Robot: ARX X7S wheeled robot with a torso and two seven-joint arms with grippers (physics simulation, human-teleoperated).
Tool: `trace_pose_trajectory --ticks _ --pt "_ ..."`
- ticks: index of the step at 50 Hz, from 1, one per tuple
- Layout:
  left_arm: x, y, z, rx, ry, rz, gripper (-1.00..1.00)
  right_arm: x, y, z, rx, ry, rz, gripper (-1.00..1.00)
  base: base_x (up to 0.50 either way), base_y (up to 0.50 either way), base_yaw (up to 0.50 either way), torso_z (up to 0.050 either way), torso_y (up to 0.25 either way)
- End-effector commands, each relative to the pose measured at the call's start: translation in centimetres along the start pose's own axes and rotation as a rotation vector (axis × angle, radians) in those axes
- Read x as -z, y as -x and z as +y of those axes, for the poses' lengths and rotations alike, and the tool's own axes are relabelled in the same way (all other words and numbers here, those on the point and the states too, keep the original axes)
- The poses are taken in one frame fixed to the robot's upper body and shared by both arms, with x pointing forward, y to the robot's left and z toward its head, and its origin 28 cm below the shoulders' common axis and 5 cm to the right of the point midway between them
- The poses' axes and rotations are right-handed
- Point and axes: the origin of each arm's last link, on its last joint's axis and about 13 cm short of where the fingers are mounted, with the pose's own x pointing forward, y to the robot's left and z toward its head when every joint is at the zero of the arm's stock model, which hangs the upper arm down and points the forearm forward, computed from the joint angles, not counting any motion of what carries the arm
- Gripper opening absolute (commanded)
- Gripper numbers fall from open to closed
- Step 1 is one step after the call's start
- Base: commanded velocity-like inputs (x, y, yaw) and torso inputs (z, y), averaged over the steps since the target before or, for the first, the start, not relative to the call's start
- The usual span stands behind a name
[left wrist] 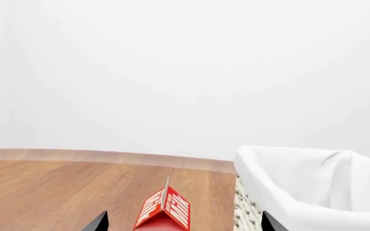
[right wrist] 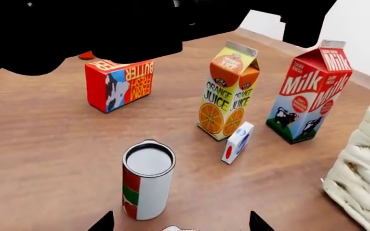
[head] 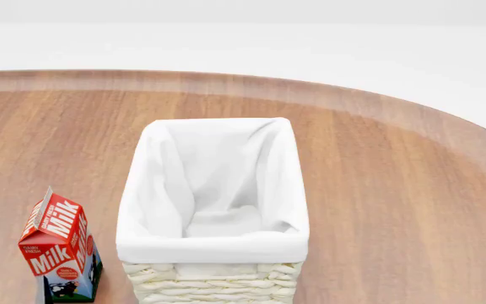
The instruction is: Pick up the alphabet soup, and put it in the basket.
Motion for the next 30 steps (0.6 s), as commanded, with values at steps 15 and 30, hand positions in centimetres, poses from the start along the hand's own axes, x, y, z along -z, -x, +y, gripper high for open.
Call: trace_pose_trajectory --ticks 15,30 --pt "0.04 0.01 -0.05 0.0 -0.005 -0.001 1.0 0.41 0.03 0.26 -0.031 0.019 0.039 1.0 0.0 0.0 0.0 0.0 0.0" --pt "0.06 0.06 -0.08 0.002 -0.007 -0.002 1.0 0.74 -0.02 0.24 -0.016 0.036 0.072 1.0 0.0 0.0 0.0 0.0 0.0"
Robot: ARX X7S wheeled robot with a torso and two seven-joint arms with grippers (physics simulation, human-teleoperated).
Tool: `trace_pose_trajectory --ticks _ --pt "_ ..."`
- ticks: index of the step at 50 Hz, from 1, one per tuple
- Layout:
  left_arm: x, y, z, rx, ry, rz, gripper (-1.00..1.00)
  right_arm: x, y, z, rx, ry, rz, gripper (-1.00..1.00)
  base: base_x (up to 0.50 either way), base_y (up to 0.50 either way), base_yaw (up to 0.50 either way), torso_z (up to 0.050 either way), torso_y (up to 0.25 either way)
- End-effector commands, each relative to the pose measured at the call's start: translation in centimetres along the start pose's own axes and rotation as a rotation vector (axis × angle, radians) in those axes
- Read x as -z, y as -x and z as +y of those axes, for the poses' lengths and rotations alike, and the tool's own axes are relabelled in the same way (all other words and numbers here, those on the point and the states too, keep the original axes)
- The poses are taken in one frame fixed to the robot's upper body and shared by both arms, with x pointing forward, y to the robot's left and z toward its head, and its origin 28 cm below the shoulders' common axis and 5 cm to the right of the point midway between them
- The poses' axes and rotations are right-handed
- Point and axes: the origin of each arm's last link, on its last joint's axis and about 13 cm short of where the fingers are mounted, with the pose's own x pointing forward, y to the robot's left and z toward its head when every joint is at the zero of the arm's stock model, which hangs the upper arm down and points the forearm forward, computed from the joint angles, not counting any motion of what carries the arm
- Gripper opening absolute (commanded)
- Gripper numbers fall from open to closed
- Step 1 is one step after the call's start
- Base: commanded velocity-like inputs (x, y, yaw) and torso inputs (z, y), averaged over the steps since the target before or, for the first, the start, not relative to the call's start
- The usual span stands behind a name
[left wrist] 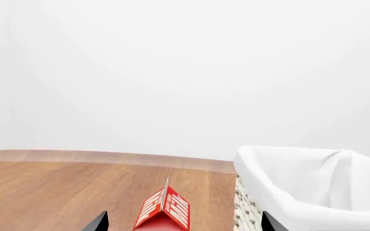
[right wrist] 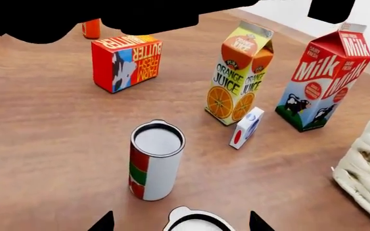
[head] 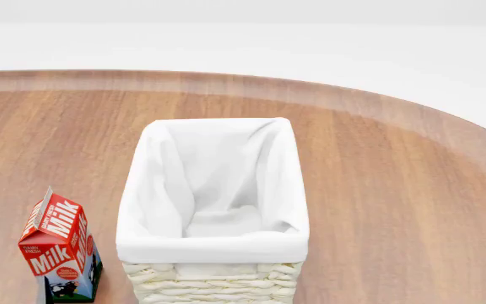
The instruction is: Pick up the alphabet soup, and put it in the basket.
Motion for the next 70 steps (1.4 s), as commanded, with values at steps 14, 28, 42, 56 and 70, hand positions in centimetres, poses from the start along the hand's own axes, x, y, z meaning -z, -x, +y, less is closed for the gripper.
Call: trace_pose_trajectory --ticks 14,28,42,56,70 --pt "0.0 0.0 -0.1 0.001 -0.001 0.001 1.0 0.4 -0.2 -0.3 0.029 0.01 0.029 1.0 0.0 0.0 0.0 0.0 0.0" --pt "0.0 0.1 0.0 0.001 -0.002 -0.003 1.0 0.6 -0.4 -0.4 0.057 0.036 0.046 1.0 0.0 0.0 0.0 0.0 0.0" --pt "0.0 0.0 0.0 -0.001 -0.002 -0.004 1.0 0.9 -1.0 -0.5 0.024 0.02 0.063 1.0 0.0 0.0 0.0 0.0 0.0" --pt "0.1 0.0 0.0 0.002 -0.005 -0.003 1.0 1.1 -1.1 -0.6 0.029 0.025 0.083 1.0 0.0 0.0 0.0 0.0 0.0" --pt "0.1 0.0 0.0 0.001 -0.003 -0.004 1.0 1.4 -1.3 -0.8 0.043 0.031 0.114 1.0 0.0 0.0 0.0 0.0 0.0"
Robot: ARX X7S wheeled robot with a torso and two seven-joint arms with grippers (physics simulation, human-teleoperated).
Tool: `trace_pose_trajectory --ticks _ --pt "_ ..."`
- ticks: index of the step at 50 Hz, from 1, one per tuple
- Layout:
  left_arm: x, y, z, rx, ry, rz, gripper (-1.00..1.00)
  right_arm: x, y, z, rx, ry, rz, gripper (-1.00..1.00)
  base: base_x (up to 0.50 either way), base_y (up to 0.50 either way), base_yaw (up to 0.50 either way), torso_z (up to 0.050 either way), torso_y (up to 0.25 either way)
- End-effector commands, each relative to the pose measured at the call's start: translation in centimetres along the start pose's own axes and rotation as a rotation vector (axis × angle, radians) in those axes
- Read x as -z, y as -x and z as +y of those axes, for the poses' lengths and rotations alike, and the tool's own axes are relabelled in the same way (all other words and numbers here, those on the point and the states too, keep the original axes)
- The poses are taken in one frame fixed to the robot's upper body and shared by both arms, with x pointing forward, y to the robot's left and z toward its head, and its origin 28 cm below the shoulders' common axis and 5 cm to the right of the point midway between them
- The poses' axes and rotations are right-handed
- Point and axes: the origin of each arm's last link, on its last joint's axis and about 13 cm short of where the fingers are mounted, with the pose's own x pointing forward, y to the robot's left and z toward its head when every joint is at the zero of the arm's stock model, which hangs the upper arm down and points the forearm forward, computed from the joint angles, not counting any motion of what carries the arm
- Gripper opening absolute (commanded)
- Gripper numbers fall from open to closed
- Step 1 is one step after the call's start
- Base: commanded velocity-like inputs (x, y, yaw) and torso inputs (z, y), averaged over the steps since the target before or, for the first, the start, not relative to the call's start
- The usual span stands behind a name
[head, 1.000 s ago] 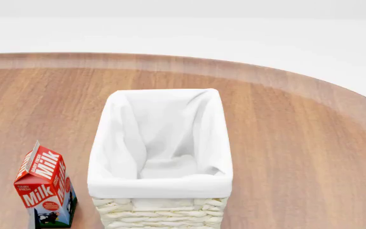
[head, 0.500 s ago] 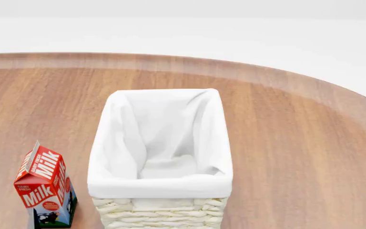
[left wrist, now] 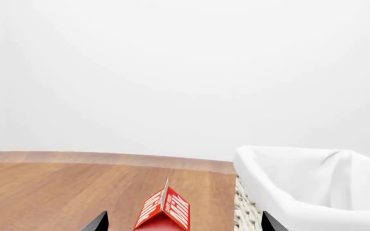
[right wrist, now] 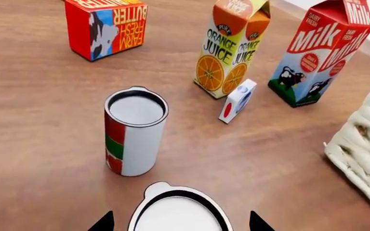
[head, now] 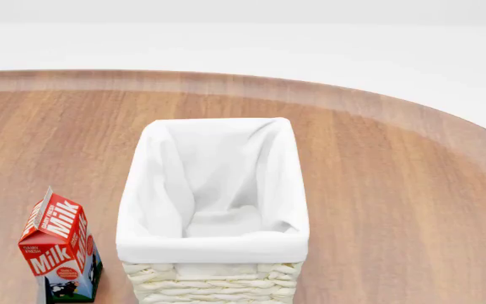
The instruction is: Pick up the alphabet soup, and put it in the basket.
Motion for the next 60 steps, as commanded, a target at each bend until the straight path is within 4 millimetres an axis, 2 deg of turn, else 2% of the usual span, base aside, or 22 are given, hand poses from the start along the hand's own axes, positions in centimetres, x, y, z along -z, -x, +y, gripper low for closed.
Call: trace_pose_trajectory --ticks 1,60 --pt "0.0 0.0 0.0 -0.001 0.0 -0.001 1.0 0.3 -0.2 -0.1 0.009 0.003 0.024 1.0 0.0 0.0 0.0 0.0 0.0" --pt "-0.1 0.1 0.0 -0.004 -0.001 -0.005 1.0 1.5 -1.5 -0.4 -0.021 0.012 0.116 1.0 0.0 0.0 0.0 0.0 0.0"
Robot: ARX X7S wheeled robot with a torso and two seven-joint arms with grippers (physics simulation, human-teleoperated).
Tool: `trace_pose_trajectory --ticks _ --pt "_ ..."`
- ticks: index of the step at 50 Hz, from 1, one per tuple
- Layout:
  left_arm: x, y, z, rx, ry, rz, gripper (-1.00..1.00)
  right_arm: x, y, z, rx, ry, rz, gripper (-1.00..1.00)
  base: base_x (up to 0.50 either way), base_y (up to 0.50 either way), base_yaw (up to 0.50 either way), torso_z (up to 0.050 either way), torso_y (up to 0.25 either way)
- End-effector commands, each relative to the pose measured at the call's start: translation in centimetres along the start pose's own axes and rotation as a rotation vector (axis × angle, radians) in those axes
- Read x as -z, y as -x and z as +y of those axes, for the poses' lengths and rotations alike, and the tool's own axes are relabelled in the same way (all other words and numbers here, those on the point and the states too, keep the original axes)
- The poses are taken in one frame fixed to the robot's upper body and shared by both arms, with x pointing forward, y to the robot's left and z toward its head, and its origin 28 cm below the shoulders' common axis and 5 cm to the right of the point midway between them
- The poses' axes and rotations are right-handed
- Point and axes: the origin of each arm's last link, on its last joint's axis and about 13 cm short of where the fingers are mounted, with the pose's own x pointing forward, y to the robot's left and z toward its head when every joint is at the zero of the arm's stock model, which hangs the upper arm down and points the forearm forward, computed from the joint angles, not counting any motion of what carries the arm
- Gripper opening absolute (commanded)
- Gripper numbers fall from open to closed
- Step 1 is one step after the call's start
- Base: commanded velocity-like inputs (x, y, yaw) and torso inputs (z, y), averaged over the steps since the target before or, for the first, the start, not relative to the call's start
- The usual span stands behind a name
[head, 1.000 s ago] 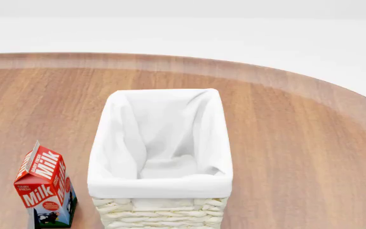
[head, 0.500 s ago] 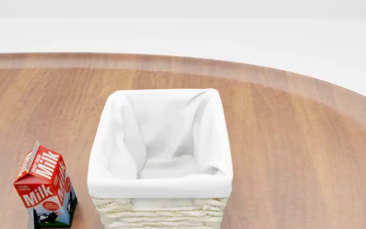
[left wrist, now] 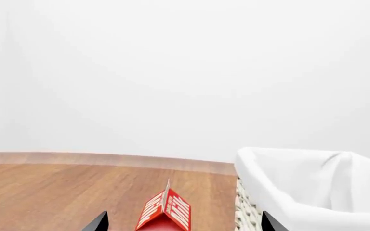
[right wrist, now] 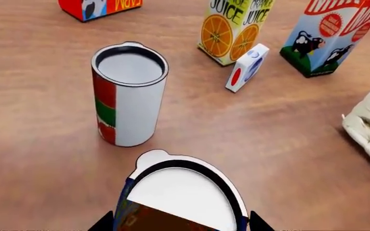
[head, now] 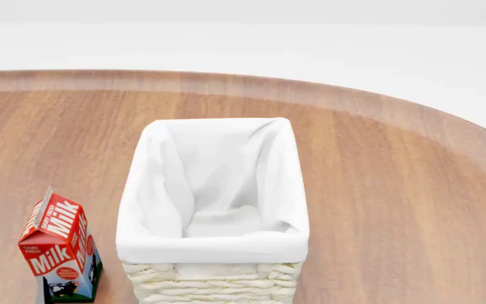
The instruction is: Pick up the alphabet soup, and put it in the basket.
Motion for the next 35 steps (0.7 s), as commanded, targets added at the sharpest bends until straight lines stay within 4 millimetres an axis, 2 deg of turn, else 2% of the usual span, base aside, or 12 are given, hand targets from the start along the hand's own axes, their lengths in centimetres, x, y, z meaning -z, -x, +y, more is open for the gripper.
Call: trace_pose_trajectory --ticks 1,4,5,18,35 --pt "0.0 0.0 0.0 0.0 -0.001 0.0 1.0 0.3 -0.5 -0.1 -0.005 0.006 0.018 1.0 0.0 0.0 0.0 0.0 0.0" --pt "0.0 0.0 0.0 0.0 -0.001 -0.001 1.0 0.5 -0.7 -0.2 -0.001 0.014 0.018 1.0 0.0 0.0 0.0 0.0 0.0" --pt "0.0 0.0 0.0 0.0 -0.001 0.0 1.0 0.5 -0.8 -0.2 0.004 0.008 0.015 -1.0 0.0 0.0 0.0 0.0 0.0" --pt "0.0 0.0 0.0 -0.002 -0.001 -0.001 1.0 -0.2 -0.5 -0.6 0.092 0.0 -0.052 -1.0 0.0 0.0 0.0 0.0 0.0" --pt "0.1 0.0 -0.1 -0.001 -0.004 0.003 1.0 -3.1 2.1 -1.3 0.264 -0.118 -0.285 -1.0 0.0 0.0 0.0 0.0 0.0"
